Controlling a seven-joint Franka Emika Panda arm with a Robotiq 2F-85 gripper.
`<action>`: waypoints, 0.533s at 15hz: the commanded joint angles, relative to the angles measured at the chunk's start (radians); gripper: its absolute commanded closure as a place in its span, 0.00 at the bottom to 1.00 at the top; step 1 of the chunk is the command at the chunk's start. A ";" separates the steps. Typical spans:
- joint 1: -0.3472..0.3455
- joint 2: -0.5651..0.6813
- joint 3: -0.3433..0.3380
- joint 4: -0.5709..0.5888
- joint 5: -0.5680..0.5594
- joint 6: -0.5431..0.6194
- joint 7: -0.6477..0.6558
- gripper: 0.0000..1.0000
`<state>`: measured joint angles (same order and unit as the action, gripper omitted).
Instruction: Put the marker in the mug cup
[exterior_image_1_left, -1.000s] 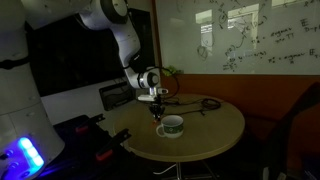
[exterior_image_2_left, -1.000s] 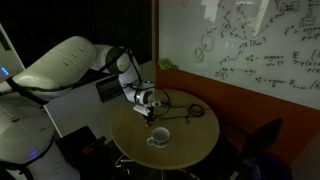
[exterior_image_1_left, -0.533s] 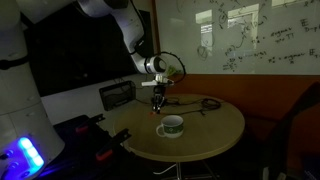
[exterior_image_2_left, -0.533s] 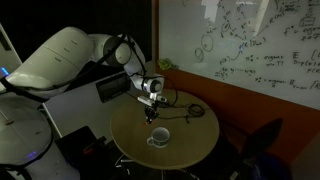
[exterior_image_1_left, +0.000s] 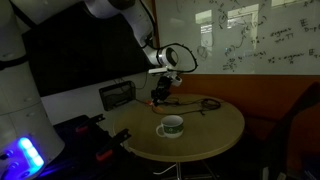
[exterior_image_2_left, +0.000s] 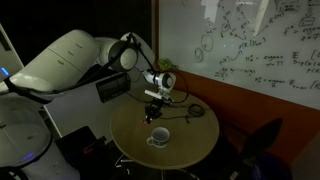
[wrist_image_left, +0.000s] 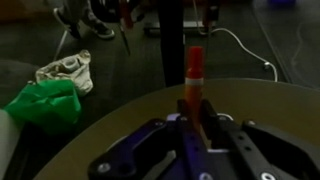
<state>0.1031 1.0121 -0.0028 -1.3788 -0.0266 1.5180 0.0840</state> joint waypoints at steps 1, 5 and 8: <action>0.000 0.095 -0.005 0.143 -0.029 -0.166 -0.004 0.95; 0.000 0.186 -0.017 0.255 -0.072 -0.200 -0.015 0.95; -0.003 0.246 -0.028 0.332 -0.098 -0.210 -0.013 0.95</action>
<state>0.0999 1.1913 -0.0227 -1.1592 -0.1019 1.3807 0.0833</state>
